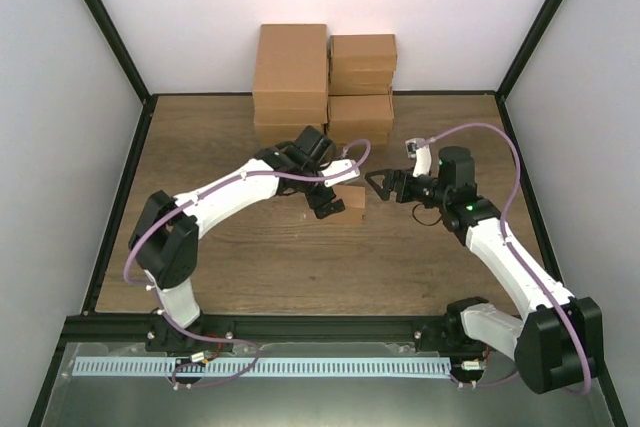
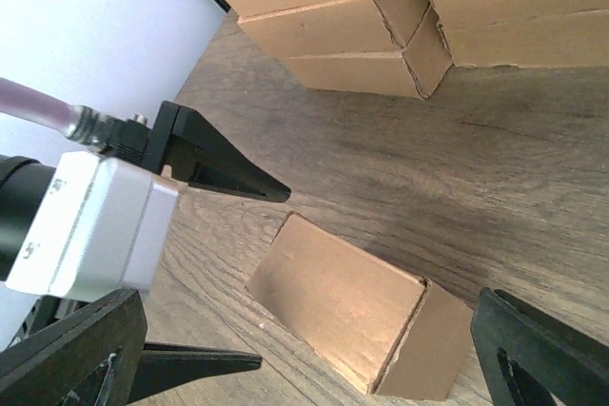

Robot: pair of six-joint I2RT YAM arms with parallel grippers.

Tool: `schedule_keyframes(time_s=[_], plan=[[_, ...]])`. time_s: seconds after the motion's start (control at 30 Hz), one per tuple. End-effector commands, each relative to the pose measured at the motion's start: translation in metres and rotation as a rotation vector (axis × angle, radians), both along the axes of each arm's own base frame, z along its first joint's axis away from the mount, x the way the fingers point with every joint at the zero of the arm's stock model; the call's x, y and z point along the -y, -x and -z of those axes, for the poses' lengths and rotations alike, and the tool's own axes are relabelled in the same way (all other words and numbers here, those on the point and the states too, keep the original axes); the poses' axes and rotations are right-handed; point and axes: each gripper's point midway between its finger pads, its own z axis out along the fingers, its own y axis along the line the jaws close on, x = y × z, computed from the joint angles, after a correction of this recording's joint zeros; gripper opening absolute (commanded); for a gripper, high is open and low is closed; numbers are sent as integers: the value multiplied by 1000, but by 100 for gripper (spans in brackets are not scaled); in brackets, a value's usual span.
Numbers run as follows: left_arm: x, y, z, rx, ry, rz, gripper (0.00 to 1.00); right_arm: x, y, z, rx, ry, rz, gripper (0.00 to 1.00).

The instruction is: Fold the paper box

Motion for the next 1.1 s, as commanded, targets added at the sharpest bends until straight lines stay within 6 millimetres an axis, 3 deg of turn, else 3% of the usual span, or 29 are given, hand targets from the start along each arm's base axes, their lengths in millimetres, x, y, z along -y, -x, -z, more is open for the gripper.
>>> schedule_keyframes(time_s=[0.0, 0.37, 0.57, 0.83, 1.07], plan=[[2, 2, 14, -15, -60, 84, 100, 3, -3, -11, 39, -9, 21, 97], [5, -7, 32, -27, -116, 109, 93, 4, -2, -14, 52, -10, 22, 95], [2, -4, 35, -53, -135, 111, 79, 6, -1, -15, 58, 2, 32, 95], [4, 7, 6, -54, -70, 86, 65, 7, 3, -14, 12, -7, 37, 95], [-7, 17, -22, 35, -55, 14, 64, 13, 12, -17, -82, -42, 98, 95]])
